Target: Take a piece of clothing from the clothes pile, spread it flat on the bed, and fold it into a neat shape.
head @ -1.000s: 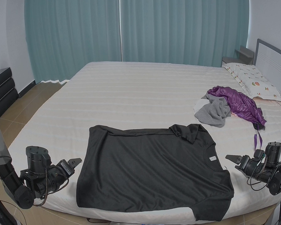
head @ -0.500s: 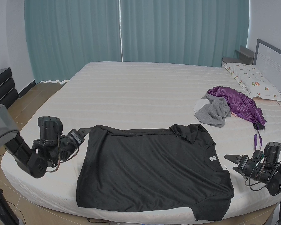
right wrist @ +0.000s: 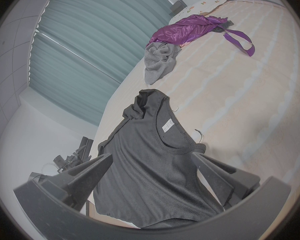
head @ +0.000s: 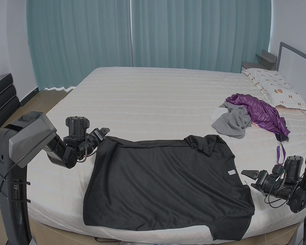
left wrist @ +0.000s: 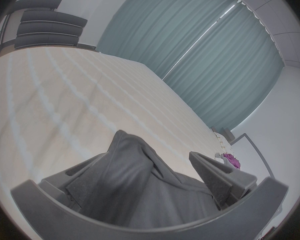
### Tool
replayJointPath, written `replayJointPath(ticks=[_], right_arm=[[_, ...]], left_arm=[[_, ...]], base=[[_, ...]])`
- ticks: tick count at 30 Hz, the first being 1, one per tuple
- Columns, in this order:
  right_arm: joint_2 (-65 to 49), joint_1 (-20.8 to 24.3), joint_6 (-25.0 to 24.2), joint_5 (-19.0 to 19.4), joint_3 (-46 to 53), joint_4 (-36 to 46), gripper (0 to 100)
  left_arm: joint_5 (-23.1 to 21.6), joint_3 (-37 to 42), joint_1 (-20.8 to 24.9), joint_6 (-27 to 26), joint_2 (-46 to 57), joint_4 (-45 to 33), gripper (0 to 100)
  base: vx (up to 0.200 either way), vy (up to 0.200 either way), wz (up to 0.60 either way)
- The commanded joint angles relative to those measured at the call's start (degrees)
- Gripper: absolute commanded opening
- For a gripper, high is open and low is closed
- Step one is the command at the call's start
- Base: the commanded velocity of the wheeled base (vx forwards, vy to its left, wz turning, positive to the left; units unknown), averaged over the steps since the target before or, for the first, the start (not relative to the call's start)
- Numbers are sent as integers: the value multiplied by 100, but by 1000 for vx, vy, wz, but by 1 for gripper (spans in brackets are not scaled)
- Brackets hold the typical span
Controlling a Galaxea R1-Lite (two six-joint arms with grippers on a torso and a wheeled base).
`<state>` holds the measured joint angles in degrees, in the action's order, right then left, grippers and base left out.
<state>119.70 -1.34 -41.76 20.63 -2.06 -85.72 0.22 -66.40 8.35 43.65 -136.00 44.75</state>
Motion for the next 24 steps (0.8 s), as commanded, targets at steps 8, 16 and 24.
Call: replayJointPath(ticks=[8, 16, 24], right_arm=[[177, 20, -7, -6, -22, 3, 100], [185, 46, -16, -6, -31, -6, 100], [282, 336, -130, -147, -400, -94, 100]], left_arm=[[66, -1692, -255, -68, -1623, -98, 100], [-4, -1876, -281, 38, -1702, -89, 100], [154, -1894, -281, 258, -1649, 95, 0]], base=[[0, 0, 0], [0, 0, 0], [0, 0, 0]])
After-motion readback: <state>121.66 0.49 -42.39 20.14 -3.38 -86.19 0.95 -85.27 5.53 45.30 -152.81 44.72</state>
